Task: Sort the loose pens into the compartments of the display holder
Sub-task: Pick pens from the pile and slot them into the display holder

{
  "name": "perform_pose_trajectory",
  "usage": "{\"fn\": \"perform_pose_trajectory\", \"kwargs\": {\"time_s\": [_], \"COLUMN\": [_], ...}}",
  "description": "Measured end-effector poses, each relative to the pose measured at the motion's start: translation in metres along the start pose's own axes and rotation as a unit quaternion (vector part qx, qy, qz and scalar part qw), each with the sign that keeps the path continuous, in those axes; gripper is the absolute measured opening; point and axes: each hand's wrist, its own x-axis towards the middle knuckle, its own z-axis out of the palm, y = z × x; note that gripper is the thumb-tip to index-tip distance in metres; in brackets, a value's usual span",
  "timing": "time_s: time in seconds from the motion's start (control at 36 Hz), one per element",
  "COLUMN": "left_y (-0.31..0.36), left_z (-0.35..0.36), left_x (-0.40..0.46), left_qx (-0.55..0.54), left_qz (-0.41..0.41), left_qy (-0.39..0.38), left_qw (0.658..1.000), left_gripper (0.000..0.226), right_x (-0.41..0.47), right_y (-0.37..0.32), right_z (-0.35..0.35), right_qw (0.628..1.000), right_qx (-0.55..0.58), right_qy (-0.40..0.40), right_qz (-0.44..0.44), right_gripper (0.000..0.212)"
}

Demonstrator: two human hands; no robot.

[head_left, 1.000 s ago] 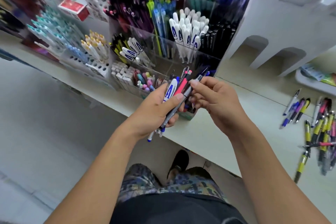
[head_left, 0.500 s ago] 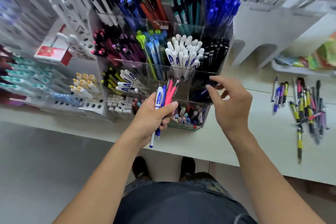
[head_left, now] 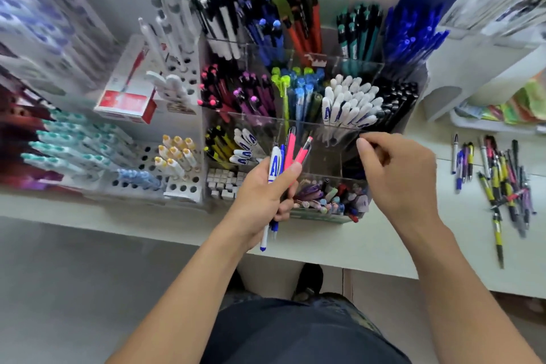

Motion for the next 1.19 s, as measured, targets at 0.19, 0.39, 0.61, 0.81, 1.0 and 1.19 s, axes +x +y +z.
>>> {"fn": "perform_pose_trajectory", "kwargs": {"time_s": [0.19, 0.39, 0.61, 0.81, 1.0, 1.19], "left_y": [0.014, 0.023, 0.03, 0.034, 0.047, 0.048], "left_z": [-0.009, -0.012, -0.017, -0.035, -0.05, -0.048], "left_x": [-0.009, -0.022, -0.033, -0.034, -0.032, -0.033], "left_qx": [0.032, 0.047, 0.11, 0.066, -0.123, -0.124], "left_qz": [0.041, 0.04, 0.042, 0.068, 0.059, 0.08], "left_qy": [-0.024, 0.016, 0.017, 0.135, 0.122, 0.108], "left_qw": [0.998, 0.998, 0.993, 0.986, 0.983, 0.983], "left_gripper": [0.004, 0.018, 0.019, 0.02, 0.019, 0.011], "right_x": [0.003, 0.006, 0.016, 0.034, 0.067, 0.077], "right_y": [-0.057, -0.065, -0.069, -0.092, -0.129, -0.138], "right_z": [0.016, 0.021, 0.025, 0.017, 0.02, 0.07], "right_qw": [0.893, 0.804, 0.816, 0.861, 0.874, 0.945], "right_qx": [0.354, 0.485, 0.459, 0.49, 0.465, 0.26], "right_qy": [-0.255, -0.305, -0.319, -0.12, 0.014, 0.004], "right_qz": [0.111, 0.158, 0.147, 0.065, -0.137, -0.198], "right_gripper": [0.015, 0.017, 0.016, 0.01, 0.013, 0.02]}}
